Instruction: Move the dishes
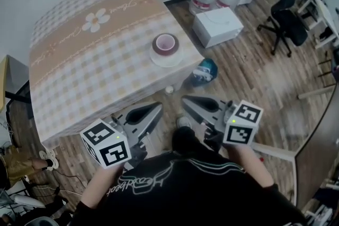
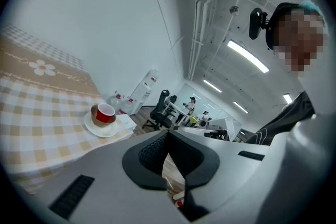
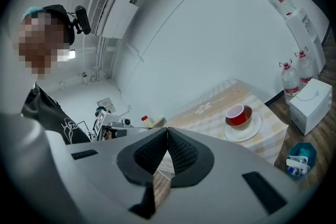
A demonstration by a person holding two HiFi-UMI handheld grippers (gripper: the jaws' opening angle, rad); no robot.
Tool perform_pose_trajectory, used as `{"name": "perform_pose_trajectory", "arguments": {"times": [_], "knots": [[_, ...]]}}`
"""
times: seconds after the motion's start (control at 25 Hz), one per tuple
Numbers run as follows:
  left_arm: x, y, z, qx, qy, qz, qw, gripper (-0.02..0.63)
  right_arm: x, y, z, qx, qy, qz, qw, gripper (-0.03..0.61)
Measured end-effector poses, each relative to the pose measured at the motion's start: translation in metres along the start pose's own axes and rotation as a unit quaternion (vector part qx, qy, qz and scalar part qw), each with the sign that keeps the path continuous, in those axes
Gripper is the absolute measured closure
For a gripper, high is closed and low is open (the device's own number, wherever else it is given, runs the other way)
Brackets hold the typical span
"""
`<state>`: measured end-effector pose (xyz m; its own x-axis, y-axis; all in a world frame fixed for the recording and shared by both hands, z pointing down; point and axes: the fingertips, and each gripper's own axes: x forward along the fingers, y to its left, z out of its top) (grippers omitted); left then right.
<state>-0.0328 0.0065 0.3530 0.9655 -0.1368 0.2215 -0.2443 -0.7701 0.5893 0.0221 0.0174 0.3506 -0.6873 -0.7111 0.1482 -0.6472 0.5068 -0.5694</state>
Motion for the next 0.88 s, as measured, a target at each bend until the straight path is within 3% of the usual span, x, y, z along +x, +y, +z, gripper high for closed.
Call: {"name": "perform_pose_trajectory", "arguments": {"times": [0.28,0.72,0.88], "knots": [[0.065,0.031,0.048,-0.012,0.001,0.029,0.9995,0.617,-0.004,-0.067,0.053,0.001,0.027,0.013,1.000,0.566],[0.116,0.090,0.074,-0.010,-0.006,0.144,0.9895,0.610,0.002,-0.151,0.097,-0.008,0.046,0.050,0.998,0.566],[0.113,0.115,0.075,-0.004,0.000,0.190,0.9819,0.517,0.011,-0.152,0.094,-0.011,0.058,0.068,0.996,0.566]]}}
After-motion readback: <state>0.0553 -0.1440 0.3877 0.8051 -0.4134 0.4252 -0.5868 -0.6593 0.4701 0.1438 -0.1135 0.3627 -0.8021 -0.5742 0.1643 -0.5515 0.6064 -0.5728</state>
